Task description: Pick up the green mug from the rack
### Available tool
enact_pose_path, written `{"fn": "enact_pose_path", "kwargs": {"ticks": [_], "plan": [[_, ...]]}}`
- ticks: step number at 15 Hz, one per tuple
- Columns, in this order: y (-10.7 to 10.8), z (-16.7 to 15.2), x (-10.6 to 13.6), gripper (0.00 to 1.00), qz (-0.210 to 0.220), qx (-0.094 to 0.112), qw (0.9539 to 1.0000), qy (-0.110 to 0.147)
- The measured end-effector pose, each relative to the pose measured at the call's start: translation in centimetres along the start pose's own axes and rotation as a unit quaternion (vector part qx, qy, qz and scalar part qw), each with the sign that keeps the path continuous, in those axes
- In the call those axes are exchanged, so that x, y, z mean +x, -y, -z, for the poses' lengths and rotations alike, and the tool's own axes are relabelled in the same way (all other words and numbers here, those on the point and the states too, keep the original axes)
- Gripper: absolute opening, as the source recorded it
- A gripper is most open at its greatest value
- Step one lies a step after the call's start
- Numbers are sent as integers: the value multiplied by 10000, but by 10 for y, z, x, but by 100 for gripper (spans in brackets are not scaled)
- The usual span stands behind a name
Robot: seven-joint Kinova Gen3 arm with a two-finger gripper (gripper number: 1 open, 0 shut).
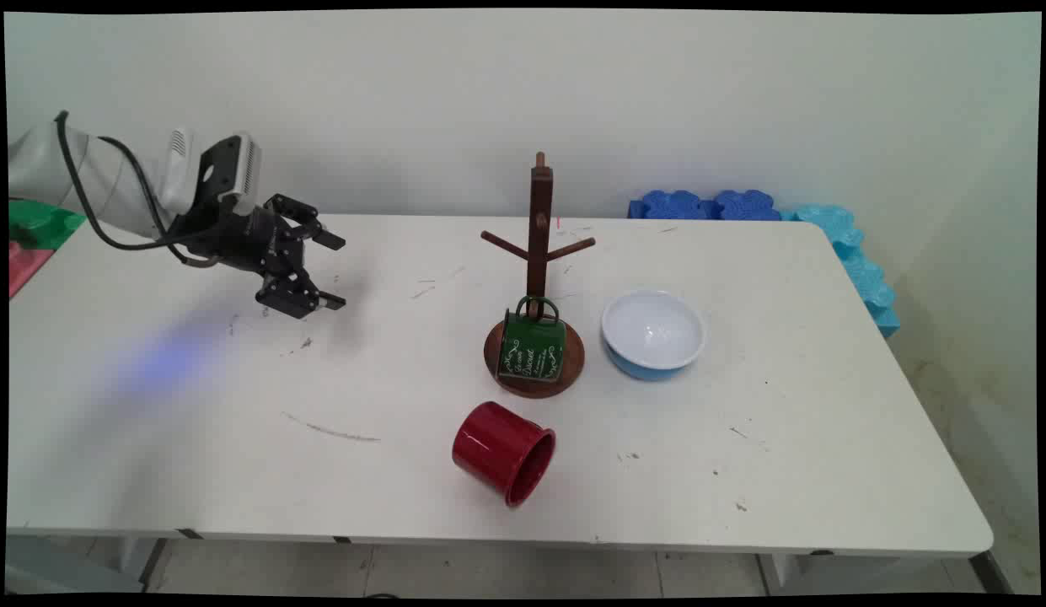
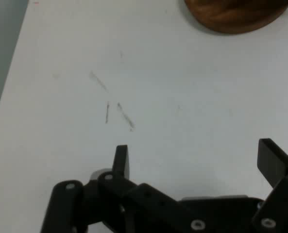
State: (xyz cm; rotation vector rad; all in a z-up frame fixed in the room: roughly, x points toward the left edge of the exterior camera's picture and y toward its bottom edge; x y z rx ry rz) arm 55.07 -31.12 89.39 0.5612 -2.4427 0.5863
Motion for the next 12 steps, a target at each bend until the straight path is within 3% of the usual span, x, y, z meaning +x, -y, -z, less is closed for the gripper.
{"fn": "enact_pose_path", "kwargs": {"ticks": [6,12], "plan": [[-9,17,17,100,207,-102,9996,-147],[-21,32,37,100,568,-329,9969,-428]]}}
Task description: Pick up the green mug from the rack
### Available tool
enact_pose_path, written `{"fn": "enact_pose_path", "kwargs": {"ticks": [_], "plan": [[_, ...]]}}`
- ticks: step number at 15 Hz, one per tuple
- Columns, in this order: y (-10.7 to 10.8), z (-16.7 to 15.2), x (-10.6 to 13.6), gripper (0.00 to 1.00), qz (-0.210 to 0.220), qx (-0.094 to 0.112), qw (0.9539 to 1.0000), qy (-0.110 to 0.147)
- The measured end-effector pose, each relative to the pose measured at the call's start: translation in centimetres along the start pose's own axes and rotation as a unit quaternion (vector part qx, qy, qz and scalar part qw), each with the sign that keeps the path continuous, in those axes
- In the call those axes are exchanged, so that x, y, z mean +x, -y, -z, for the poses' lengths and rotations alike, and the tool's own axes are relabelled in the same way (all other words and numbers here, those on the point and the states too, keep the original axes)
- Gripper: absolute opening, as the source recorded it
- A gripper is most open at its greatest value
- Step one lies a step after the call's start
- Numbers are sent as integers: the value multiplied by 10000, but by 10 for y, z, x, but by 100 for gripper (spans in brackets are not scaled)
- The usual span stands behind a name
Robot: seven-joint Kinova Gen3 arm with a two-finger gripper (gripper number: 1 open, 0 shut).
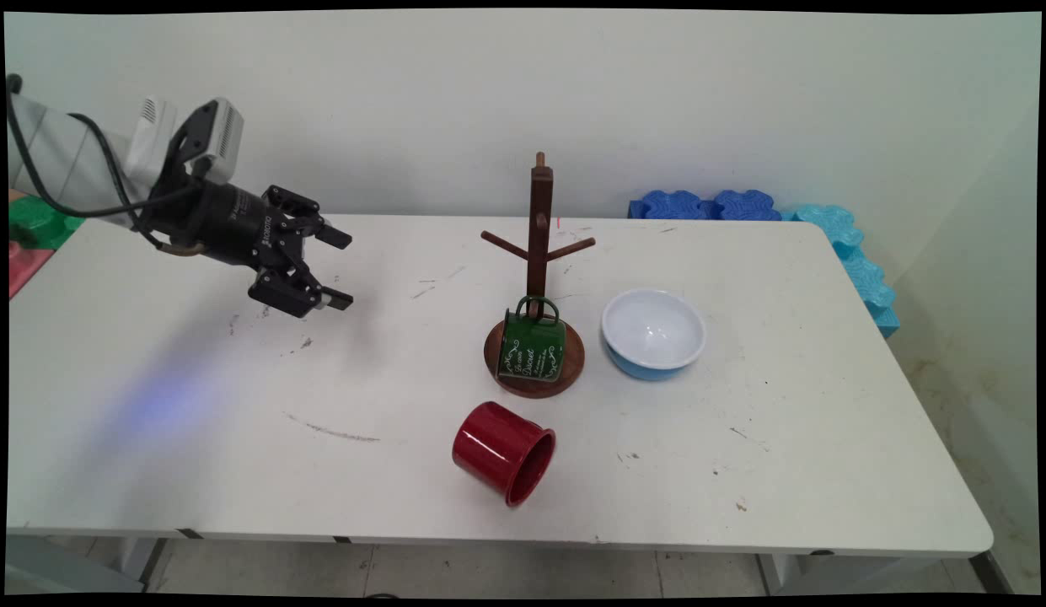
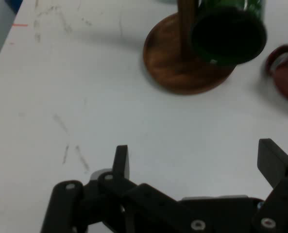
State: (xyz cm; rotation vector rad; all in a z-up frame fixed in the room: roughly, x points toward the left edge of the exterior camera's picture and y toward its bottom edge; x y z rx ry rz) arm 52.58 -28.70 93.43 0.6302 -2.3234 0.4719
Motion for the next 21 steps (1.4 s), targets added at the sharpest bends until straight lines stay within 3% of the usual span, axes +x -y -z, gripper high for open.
{"fn": "enact_pose_path", "kwargs": {"ticks": [7,21], "plan": [[-12,4,8,100,529,-346,9969,-462],[-11,-35,-17,100,1373,-805,9808,-1123]]}}
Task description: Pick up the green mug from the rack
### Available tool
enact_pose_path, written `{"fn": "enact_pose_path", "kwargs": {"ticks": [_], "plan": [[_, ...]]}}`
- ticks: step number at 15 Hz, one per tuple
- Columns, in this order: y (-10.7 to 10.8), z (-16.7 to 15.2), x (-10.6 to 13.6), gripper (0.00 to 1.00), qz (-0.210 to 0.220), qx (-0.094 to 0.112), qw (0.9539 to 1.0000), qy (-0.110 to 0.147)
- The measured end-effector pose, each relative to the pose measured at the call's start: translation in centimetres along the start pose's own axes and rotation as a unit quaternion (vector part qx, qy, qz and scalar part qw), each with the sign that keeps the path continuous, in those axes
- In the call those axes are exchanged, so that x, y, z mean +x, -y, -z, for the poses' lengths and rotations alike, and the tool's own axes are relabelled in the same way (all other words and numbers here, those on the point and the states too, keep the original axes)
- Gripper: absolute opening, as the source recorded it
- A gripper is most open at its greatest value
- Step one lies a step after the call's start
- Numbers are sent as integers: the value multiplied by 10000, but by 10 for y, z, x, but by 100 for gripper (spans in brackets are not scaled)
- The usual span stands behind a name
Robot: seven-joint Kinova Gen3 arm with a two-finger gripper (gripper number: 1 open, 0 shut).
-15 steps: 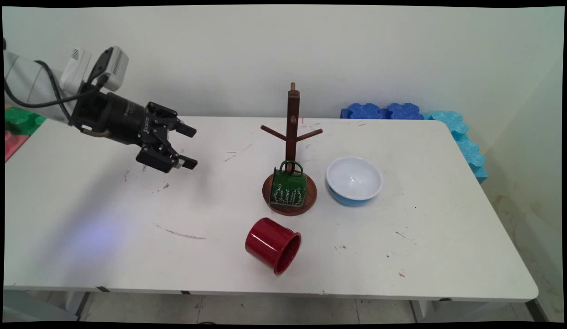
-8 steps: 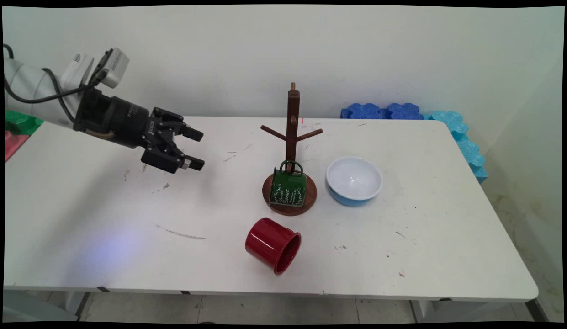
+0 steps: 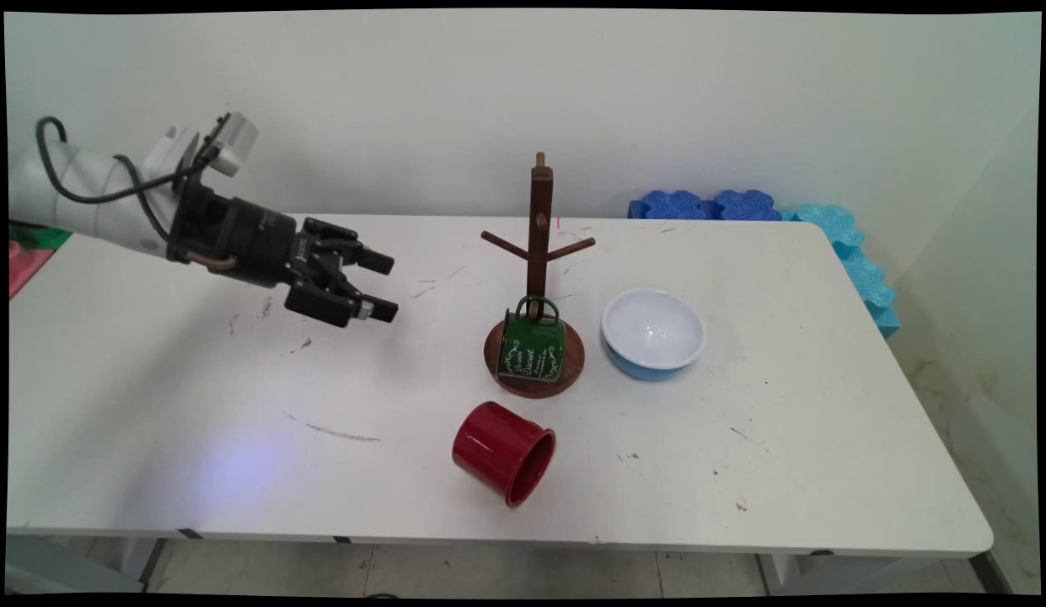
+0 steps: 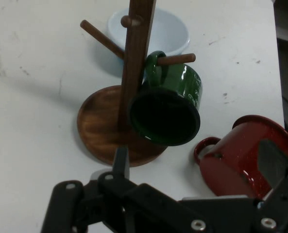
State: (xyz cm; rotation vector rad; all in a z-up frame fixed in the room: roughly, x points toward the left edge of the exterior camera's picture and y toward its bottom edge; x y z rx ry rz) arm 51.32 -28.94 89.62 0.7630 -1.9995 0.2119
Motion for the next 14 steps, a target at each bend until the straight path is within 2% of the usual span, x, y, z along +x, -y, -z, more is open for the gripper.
{"fn": "enact_pose_path", "kwargs": {"ticks": [14], "plan": [[9,-60,-29,100,631,-291,9969,-358]]}}
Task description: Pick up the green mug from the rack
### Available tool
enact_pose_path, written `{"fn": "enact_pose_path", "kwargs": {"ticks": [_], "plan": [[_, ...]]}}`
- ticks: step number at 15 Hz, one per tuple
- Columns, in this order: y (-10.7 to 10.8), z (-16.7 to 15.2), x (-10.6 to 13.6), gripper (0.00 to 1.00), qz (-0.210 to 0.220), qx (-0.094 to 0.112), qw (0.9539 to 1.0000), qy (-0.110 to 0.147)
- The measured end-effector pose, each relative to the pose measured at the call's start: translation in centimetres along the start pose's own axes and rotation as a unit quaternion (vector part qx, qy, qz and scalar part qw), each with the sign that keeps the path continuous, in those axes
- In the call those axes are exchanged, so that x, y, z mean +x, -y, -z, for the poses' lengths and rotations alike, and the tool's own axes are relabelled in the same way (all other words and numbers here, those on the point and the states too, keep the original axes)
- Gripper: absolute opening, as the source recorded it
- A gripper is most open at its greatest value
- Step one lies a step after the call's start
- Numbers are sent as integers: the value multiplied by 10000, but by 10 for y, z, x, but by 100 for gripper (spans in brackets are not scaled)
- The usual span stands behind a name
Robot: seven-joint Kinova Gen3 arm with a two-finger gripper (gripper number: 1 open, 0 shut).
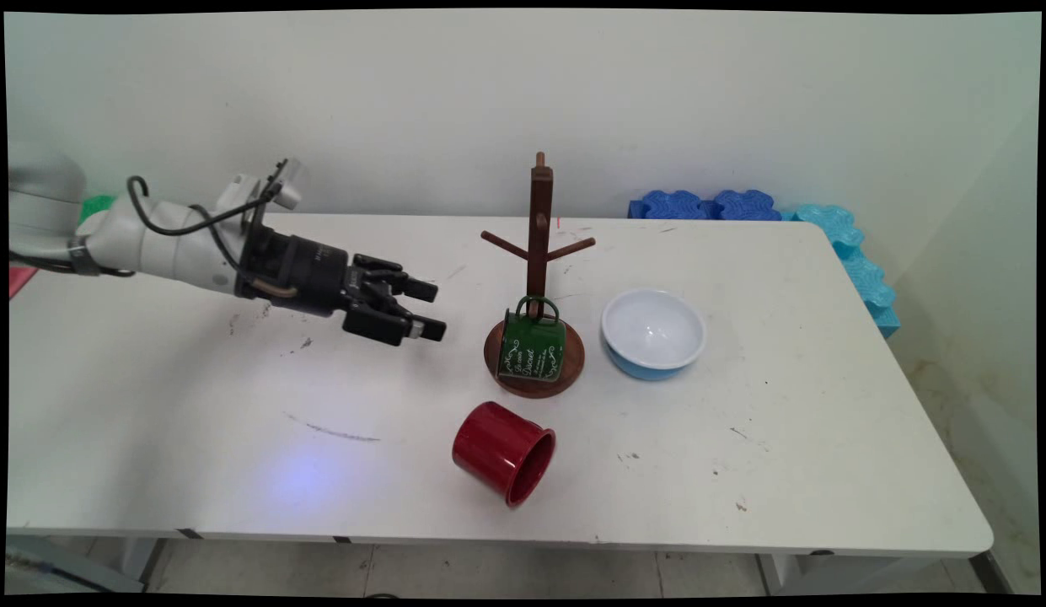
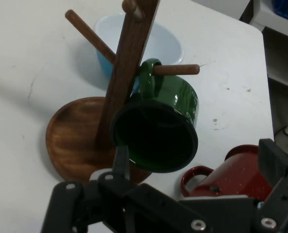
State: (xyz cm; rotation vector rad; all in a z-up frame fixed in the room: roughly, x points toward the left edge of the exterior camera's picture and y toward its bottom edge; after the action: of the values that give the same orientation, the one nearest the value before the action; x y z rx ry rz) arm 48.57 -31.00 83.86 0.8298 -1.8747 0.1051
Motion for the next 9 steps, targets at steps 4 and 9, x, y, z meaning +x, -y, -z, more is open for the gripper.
{"fn": "enact_pose_path", "kwargs": {"ticks": [4,9], "plan": [[4,-19,-4,100,157,-70,9998,-65],[7,-40,-11,100,340,-143,9993,-96]]}}
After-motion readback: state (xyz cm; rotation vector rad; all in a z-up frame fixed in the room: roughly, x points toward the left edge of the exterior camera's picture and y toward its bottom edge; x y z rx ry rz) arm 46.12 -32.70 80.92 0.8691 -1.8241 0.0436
